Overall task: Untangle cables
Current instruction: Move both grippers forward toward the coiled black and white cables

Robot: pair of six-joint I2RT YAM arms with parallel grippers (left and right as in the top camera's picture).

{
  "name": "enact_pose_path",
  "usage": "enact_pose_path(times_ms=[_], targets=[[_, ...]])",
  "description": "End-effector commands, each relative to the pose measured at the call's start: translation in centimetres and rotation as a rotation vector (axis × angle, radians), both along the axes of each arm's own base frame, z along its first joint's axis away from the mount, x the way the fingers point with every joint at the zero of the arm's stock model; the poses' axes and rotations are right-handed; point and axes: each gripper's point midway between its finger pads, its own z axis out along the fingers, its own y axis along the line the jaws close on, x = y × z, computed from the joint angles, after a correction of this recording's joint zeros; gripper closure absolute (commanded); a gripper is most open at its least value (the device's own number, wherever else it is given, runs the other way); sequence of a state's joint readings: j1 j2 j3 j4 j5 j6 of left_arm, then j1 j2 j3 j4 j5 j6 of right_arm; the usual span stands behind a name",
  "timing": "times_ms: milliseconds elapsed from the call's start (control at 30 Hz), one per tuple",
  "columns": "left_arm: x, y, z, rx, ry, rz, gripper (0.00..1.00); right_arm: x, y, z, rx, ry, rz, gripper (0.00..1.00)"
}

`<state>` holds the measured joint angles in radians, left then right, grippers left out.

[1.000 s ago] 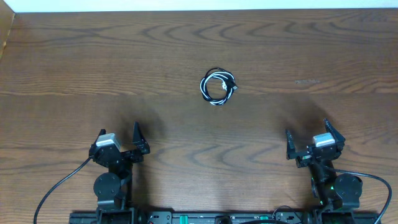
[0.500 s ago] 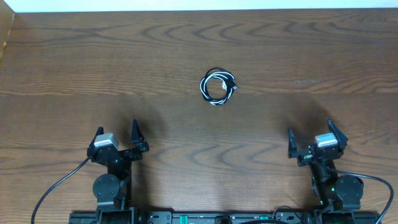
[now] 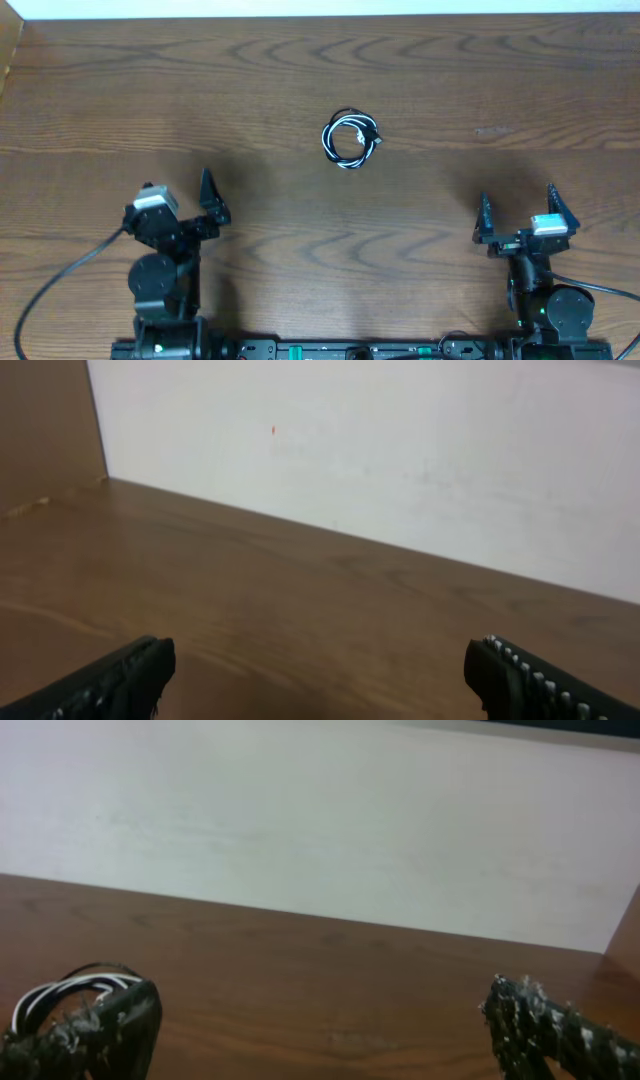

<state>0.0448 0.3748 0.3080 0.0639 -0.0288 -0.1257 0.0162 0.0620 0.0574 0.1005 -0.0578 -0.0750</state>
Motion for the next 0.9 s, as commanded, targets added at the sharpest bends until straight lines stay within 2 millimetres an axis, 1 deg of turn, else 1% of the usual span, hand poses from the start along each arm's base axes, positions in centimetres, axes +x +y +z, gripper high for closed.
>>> enact_pose_path(times_ms=[0, 100, 167, 267, 333, 400, 467, 533, 667, 800, 867], targets=[[1.0, 0.0, 2.6, 0.017, -0.009, -0.004, 0.02, 0.2, -0.4, 1.9, 0.024, -0.004, -0.019, 0.01], [2.2, -0.3, 3.6, 0.015, 0.011, -0.024, 0.02, 1.1, -0.1, 2.2, 0.022, 0.037, -0.005, 0.01], [3.0, -0.5, 4.0, 0.013, 0.027, -0.036, 0.02, 1.7, 0.1, 2.4, 0.022, 0.062, 0.006, 0.01], [4.1, -1.0, 4.1, 0.008, 0.053, -0.068, 0.02, 3.0, 0.3, 2.8, 0.023, 0.116, 0.019, 0.01], [5.0, -1.6, 4.2, 0.001, 0.077, -0.102, 0.02, 4.2, 0.8, 3.0, 0.023, 0.161, 0.045, 0.01], [5.7, -1.9, 3.9, -0.006, 0.113, -0.125, 0.02, 5.4, 1.5, 3.1, 0.023, 0.207, 0.086, 0.0], [6.6, -2.9, 3.2, -0.024, 0.186, -0.182, 0.02, 7.1, 2.4, 3.1, 0.027, 0.262, 0.138, 0.01], [7.2, -3.6, 2.5, -0.046, 0.239, -0.219, 0.02, 8.2, 3.2, 3.1, 0.032, 0.3, 0.184, 0.01], [8.7, -4.8, 1.4, -0.083, 0.365, -0.254, 0.02, 10.4, 5.1, 2.3, 0.057, 0.433, 0.293, 0.01], [10.1, -6.7, 1.3, -0.087, 0.483, -0.302, 0.02, 12.0, 5.4, 1.4, 0.125, 0.572, 0.302, 0.01], [11.2, -8.3, 1.7, -0.081, 0.531, -0.339, 0.02, 12.8, 5.6, 1.1, 0.165, 0.642, 0.305, 0.01]])
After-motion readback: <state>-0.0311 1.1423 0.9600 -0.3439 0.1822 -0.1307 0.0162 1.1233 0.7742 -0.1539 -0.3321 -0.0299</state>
